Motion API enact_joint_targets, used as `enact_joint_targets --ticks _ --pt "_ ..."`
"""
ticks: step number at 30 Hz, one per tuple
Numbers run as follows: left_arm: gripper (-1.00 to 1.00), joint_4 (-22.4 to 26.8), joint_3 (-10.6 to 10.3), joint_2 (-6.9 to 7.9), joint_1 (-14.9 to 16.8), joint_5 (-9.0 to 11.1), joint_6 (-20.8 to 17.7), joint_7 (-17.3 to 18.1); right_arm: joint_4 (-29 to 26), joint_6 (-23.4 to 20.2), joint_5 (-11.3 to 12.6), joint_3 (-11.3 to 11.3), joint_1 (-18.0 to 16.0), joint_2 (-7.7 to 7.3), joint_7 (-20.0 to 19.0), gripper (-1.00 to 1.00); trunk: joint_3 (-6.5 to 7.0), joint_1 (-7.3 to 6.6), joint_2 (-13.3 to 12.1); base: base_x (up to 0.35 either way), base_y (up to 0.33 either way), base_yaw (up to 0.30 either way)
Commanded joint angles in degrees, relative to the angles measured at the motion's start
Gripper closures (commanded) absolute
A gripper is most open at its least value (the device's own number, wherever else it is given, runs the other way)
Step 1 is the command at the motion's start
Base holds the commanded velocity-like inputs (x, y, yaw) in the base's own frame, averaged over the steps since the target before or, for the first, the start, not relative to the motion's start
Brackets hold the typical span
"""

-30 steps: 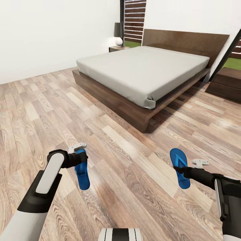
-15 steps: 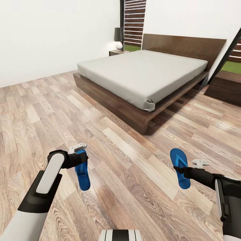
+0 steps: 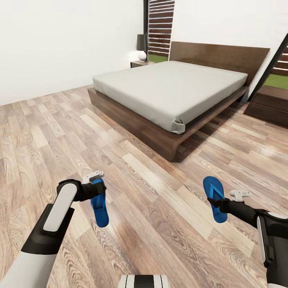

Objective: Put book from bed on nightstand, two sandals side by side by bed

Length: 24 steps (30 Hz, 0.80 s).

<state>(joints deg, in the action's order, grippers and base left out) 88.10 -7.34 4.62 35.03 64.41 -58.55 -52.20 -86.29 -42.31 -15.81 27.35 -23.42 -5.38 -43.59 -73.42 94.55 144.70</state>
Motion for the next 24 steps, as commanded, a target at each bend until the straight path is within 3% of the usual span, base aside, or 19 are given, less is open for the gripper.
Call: enact_joint_targets --ticks 1,11,24 --pt "1.0 0.03 -0.08 0.1 0.04 0.46 -0.07 -0.56 -0.15 -0.22 -0.5 0.01 -0.03 0.01 -0.49 1.0 -0.04 -0.01 0.02 0.0 0.0 0.0" --pt "1.0 -0.43 -0.06 0.27 0.04 0.03 -0.07 -0.55 -0.99 -0.93 -0.5 -0.29 0.01 0.07 -0.44 1.0 -0.03 -0.01 0.02 0.054 0.0 0.0" --pt "1.0 -0.95 -0.05 0.39 0.04 -0.07 0.0 -0.88 -2.08 -1.47 -0.49 -0.28 0.04 0.03 -0.42 1.0 -0.03 -0.01 0.02 0.268 -0.013 0.0"
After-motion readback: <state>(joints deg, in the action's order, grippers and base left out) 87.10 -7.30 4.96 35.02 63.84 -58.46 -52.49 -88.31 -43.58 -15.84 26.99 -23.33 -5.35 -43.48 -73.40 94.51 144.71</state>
